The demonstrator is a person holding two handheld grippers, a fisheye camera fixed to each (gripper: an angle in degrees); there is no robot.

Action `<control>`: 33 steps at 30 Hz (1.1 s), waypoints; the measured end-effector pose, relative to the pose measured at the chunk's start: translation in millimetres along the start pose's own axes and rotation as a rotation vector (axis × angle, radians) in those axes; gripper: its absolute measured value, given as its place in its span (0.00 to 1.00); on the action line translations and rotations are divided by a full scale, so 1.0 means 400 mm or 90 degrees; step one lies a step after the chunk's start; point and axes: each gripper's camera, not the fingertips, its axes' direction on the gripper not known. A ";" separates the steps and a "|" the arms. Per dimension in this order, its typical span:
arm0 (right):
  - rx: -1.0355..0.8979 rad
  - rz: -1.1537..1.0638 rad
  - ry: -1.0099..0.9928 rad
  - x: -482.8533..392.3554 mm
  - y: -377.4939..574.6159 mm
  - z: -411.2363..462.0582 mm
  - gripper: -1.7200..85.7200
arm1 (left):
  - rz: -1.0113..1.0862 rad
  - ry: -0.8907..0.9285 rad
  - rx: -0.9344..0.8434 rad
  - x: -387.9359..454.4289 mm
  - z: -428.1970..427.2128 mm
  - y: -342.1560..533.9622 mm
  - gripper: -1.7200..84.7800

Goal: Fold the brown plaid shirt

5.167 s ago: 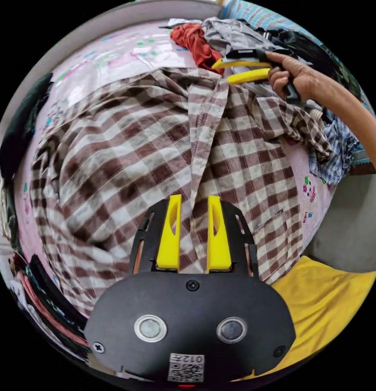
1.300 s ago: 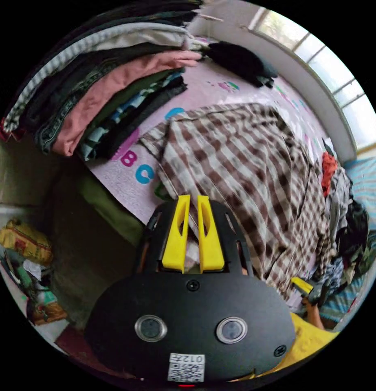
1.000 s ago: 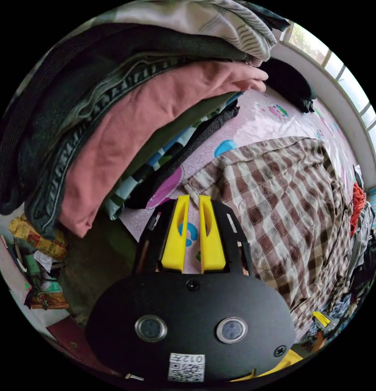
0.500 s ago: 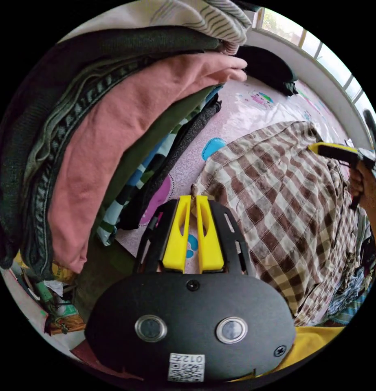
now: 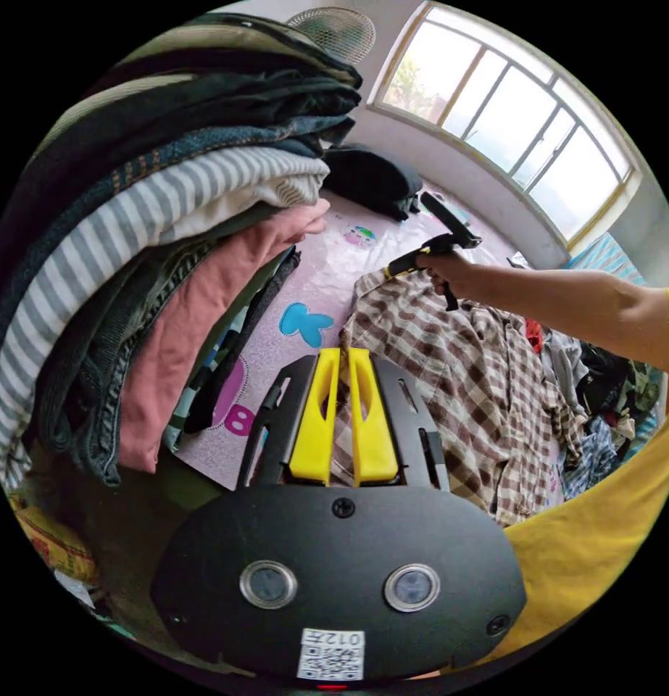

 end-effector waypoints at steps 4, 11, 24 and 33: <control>0.072 0.051 -0.095 0.097 0.070 -0.113 0.02 | 0.019 0.065 0.026 0.032 -0.047 -0.012 0.03; 0.209 0.108 -0.193 0.330 0.324 -0.385 0.02 | 0.129 0.219 0.030 0.217 -0.092 -0.047 0.03; 0.275 0.217 -0.216 0.649 0.981 -0.510 0.02 | 0.415 0.342 -0.214 0.856 0.163 0.072 0.03; 0.165 0.283 -0.223 0.703 1.138 -0.281 0.02 | 0.444 0.145 -0.416 1.086 0.504 0.214 0.04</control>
